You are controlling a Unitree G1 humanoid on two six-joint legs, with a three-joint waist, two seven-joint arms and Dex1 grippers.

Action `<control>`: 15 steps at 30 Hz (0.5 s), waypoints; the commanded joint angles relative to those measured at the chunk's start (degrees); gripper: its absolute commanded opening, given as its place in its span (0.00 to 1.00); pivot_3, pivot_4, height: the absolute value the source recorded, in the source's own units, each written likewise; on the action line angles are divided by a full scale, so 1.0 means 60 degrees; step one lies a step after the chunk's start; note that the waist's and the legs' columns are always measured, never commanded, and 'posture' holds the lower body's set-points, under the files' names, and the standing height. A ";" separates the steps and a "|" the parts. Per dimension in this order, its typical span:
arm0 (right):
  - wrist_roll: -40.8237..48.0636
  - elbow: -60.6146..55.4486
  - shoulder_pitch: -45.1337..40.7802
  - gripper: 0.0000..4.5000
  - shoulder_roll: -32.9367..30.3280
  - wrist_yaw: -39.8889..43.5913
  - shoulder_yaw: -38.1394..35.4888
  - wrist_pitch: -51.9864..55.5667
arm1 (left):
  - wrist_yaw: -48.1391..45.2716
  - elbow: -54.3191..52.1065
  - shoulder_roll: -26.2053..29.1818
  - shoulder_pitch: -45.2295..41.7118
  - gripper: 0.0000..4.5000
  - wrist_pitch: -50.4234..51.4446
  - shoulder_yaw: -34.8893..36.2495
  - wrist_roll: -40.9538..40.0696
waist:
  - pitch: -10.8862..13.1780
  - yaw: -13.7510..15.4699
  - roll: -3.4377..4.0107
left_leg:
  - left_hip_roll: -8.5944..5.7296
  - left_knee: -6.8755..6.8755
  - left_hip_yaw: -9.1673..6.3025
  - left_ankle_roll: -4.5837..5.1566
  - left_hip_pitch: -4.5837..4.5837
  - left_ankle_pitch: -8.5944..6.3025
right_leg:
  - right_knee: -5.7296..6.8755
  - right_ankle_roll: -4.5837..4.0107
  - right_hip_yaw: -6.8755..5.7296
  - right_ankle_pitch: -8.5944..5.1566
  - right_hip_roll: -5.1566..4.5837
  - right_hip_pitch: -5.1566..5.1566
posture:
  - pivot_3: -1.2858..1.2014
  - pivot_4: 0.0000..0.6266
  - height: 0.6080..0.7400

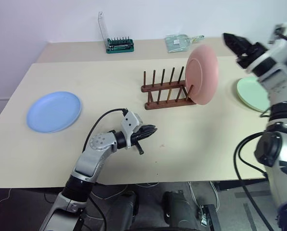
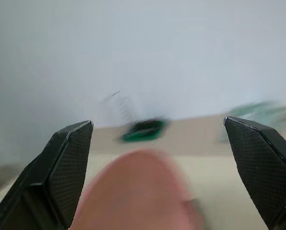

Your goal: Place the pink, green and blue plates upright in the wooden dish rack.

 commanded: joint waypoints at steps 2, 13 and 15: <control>-0.1202 0.0086 0.0297 0.99 -0.0443 -0.0576 0.0548 -0.1091 | -0.0087 -0.0329 -0.0013 -0.0078 0.08 -0.0086 -0.0086 -0.0130 | -0.0001 -0.0095 -0.0002 | 0.0000 -0.0001 0.0007 0.0002 0.0000 -0.0002 | -0.0003 0.0000 0.0004 0.0000 -0.0001 0.0000 | 0.52 0.24 1.00; -0.0636 -0.2667 0.2396 0.99 -0.0458 0.1023 0.0558 -0.0231 | 0.0016 -0.0332 -0.0084 -0.0046 0.08 -0.0102 -0.0200 -0.0130 | 0.0002 -0.0193 0.0032 | 0.0009 0.0005 0.0025 0.0003 0.0008 0.0000 | 0.0014 0.0002 0.0018 0.0001 0.0003 -0.0005 | 0.52 0.24 1.00; -0.0331 -0.3291 0.2831 0.99 -0.0671 0.1587 0.0523 0.0241 | 0.0022 -0.0369 -0.0062 -0.0008 0.08 -0.0083 -0.0196 -0.0151 | 0.0002 -0.0128 0.0032 | 0.0008 0.0008 0.0013 0.0005 0.0008 -0.0001 | 0.0007 0.0003 0.0015 0.0001 0.0005 0.0006 | 0.52 0.24 1.00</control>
